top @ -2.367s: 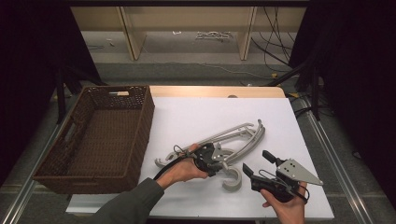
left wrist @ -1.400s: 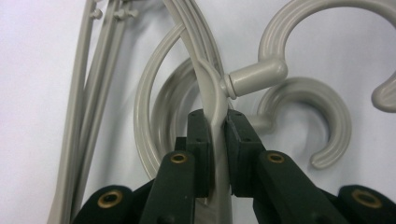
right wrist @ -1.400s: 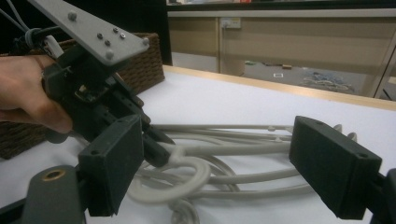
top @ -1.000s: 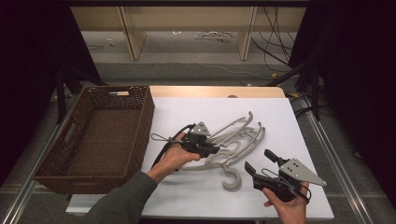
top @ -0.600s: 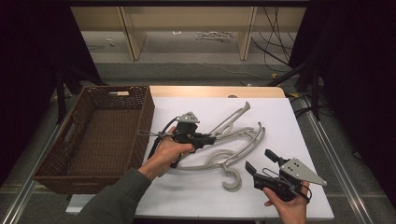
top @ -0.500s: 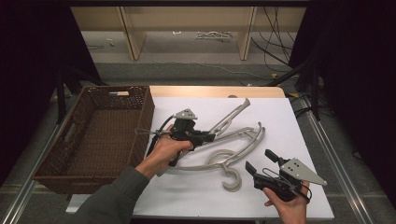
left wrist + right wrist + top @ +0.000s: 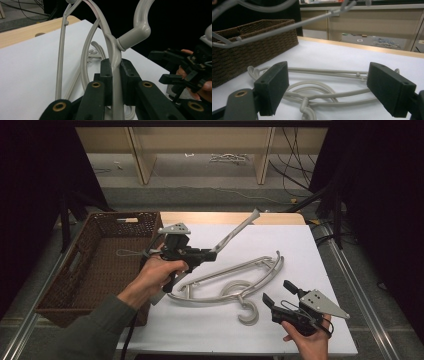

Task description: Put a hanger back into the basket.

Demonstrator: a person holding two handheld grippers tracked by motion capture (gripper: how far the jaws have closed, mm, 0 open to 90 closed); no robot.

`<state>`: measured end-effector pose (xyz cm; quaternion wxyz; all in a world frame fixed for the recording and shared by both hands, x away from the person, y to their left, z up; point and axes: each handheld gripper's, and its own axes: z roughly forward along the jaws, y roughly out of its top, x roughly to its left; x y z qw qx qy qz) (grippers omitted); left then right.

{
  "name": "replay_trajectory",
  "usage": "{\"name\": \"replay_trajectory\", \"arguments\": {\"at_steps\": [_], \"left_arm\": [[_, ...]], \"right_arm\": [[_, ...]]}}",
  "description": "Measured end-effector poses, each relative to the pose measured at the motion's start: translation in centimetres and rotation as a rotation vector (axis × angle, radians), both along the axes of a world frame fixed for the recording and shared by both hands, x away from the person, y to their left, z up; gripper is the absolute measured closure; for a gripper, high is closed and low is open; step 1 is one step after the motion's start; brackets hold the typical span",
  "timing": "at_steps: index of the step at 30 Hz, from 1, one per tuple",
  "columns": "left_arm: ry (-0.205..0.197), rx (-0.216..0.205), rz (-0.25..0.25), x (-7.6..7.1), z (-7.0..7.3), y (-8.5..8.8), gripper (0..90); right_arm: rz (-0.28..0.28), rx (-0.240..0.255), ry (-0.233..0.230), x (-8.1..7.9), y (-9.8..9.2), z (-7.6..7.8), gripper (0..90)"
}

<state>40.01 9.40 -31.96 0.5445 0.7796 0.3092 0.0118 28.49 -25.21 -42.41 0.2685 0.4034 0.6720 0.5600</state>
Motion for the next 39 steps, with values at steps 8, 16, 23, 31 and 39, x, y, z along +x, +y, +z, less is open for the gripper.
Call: {"name": "replay_trajectory", "arguments": {"at_steps": [8,16,23,31,39], "left_arm": [[-0.052,-0.003,0.043,-0.6,2.5,3.2,81.3],[-0.089,0.018,0.109,-0.9,3.5,6.7,81.3],[-0.096,0.042,0.157,-0.5,3.4,9.3,81.3],[-0.101,0.096,0.193,-0.1,2.8,12.2,81.4],[-0.081,0.113,0.266,0.8,1.6,15.8,81.4]], "right_arm": [[-0.002,0.004,0.003,0.0,0.0,0.0,18.9],[0.013,-0.002,0.013,0.0,0.0,0.0,18.9],[0.011,0.000,0.014,0.1,0.1,-0.1,18.9],[0.016,0.012,0.012,0.2,0.2,-0.3,18.9],[0.010,-0.010,0.032,0.2,0.1,-0.2,18.8]]}}
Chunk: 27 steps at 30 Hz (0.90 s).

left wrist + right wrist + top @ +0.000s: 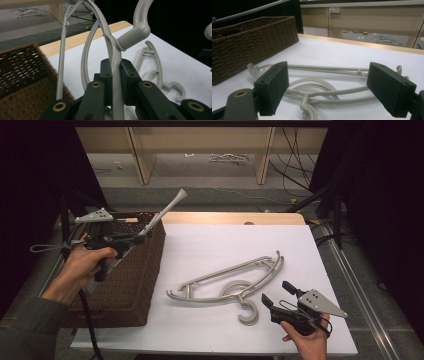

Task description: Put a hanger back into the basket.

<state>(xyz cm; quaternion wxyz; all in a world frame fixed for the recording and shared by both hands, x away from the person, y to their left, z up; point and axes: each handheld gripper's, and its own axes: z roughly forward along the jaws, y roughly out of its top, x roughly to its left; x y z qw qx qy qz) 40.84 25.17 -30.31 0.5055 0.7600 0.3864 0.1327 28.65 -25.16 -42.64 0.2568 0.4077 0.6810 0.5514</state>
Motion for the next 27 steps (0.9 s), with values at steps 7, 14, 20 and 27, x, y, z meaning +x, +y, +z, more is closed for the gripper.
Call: {"name": "replay_trajectory", "arguments": {"at_steps": [7,14,20,27], "left_arm": [[-0.001,0.042,0.015,0.0,-0.7,3.2,81.4],[-0.021,0.071,0.009,0.1,-1.8,5.5,81.3],[-0.014,0.093,-0.031,-0.1,-2.7,6.9,81.3],[-0.011,0.121,-0.015,-0.4,-3.7,8.6,81.3]], "right_arm": [[-0.004,-0.002,0.001,0.1,0.0,-0.1,18.8],[0.003,0.011,0.005,0.1,0.1,-0.2,18.9],[0.008,0.002,0.007,0.2,0.1,-0.2,18.9],[0.012,0.010,0.000,0.3,0.1,-0.3,19.0]]}}
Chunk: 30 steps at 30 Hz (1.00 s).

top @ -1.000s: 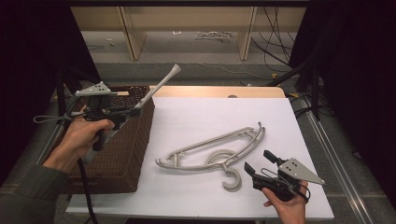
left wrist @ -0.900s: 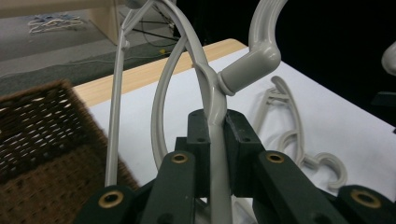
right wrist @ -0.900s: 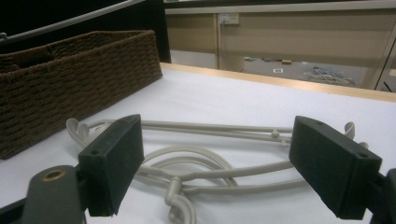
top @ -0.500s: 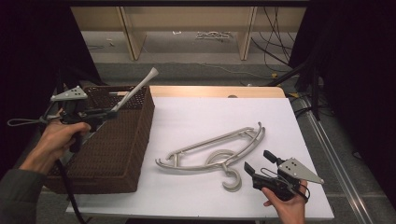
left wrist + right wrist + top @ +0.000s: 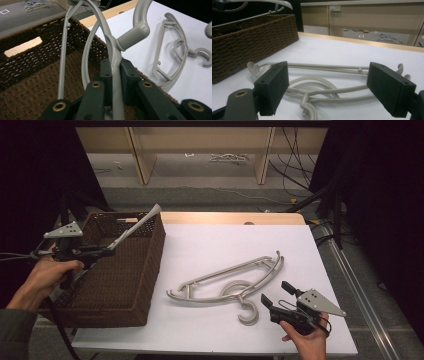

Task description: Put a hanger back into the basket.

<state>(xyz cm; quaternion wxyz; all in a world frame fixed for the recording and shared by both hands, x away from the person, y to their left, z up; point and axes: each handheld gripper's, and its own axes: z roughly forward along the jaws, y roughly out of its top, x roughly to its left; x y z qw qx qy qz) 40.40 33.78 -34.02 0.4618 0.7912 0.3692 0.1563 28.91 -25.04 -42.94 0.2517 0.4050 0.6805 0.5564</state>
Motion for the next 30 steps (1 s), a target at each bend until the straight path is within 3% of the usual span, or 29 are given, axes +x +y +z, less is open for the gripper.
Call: {"name": "replay_trajectory", "arguments": {"at_steps": [7,8,9,17,21,22,23,24,30], "left_arm": [[0.016,-0.001,0.013,0.1,-1.2,1.3,81.2],[0.023,0.014,0.015,0.0,-1.3,1.4,81.2],[0.014,0.003,0.016,0.1,-1.5,1.4,81.0],[0.063,0.020,0.024,0.8,-2.9,1.5,80.7],[0.104,0.063,0.024,1.1,-3.8,1.1,80.4],[0.124,0.107,0.005,1.2,-4.1,1.1,80.3],[0.134,0.105,0.015,1.3,-4.4,0.9,80.3],[0.149,0.129,0.004,1.4,-4.6,0.9,80.2],[0.204,0.148,-0.006,1.6,-5.8,0.0,80.4]], "right_arm": [[-0.011,-0.025,0.022,-0.1,-0.1,0.1,19.2],[-0.008,-0.023,0.023,-0.1,-0.1,0.0,19.2],[-0.012,-0.017,0.001,0.1,0.0,-0.1,19.3],[-0.010,-0.010,0.011,0.0,0.0,0.0,19.3],[-0.010,-0.016,0.004,0.0,-0.1,0.0,19.3],[-0.010,-0.016,0.005,0.0,-0.1,0.0,19.3],[-0.006,-0.010,0.017,0.0,0.0,0.0,19.3],[-0.008,-0.010,0.013,0.0,0.0,0.0,19.3],[-0.010,-0.027,0.010,0.0,-0.1,0.0,19.3]]}}
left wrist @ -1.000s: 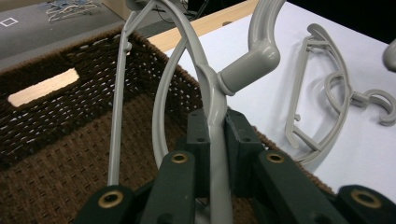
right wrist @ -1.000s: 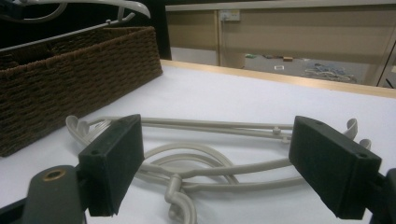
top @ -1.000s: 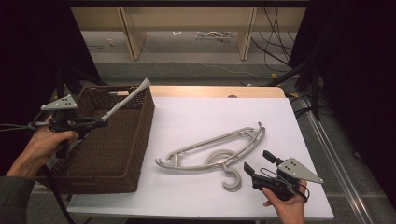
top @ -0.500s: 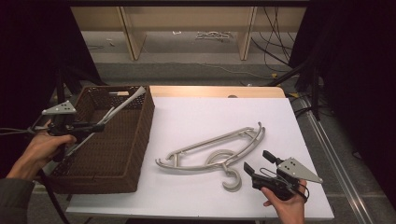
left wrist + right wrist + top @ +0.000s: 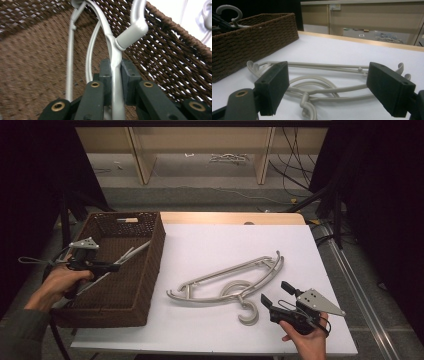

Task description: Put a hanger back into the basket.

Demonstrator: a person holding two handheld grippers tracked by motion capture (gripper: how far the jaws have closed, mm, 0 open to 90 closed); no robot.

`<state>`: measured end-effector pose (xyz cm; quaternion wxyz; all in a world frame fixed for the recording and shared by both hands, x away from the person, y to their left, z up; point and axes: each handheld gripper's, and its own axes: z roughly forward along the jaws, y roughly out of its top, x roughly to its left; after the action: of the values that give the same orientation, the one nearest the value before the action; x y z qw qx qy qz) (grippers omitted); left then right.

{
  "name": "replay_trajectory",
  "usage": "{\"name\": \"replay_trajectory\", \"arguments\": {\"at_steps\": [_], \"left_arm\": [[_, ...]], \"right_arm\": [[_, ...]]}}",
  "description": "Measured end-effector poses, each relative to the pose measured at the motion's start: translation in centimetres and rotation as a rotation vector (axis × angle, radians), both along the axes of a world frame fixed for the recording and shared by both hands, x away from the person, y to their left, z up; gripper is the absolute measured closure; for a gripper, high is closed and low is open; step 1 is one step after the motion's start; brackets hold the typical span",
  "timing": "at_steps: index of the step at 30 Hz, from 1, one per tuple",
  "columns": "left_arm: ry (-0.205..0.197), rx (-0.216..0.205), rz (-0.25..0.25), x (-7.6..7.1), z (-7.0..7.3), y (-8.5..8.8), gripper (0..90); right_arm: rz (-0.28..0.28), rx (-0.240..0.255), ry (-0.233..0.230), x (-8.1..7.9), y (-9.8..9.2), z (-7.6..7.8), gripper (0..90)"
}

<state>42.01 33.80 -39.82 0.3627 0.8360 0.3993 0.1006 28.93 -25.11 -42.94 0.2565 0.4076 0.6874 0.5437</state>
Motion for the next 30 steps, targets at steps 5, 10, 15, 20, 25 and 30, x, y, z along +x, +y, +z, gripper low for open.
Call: {"name": "replay_trajectory", "arguments": {"at_steps": [5,10,15,20,25,30], "left_arm": [[0.039,0.006,0.016,0.0,-0.5,0.1,80.0],[0.068,0.033,0.028,-0.4,-1.0,-0.1,78.7],[0.025,-0.008,0.084,-0.9,-0.1,0.4,72.3],[-0.080,-0.070,0.145,-2.2,1.7,-0.4,57.1],[-0.216,-0.069,0.209,-4.4,4.0,-2.4,43.0],[-0.292,-0.124,0.157,-6.8,5.5,-5.7,36.2]], "right_arm": [[0.007,0.011,0.007,-0.1,0.0,0.0,19.3],[0.004,0.024,-0.027,0.1,0.1,-0.1,19.3],[0.004,0.006,0.007,-0.1,0.0,0.0,19.4],[-0.008,-0.003,0.002,0.0,0.0,-0.1,19.3],[0.001,0.006,0.007,-0.1,0.0,0.0,19.3],[-0.006,0.005,-0.002,-0.1,0.0,0.0,19.3]]}}
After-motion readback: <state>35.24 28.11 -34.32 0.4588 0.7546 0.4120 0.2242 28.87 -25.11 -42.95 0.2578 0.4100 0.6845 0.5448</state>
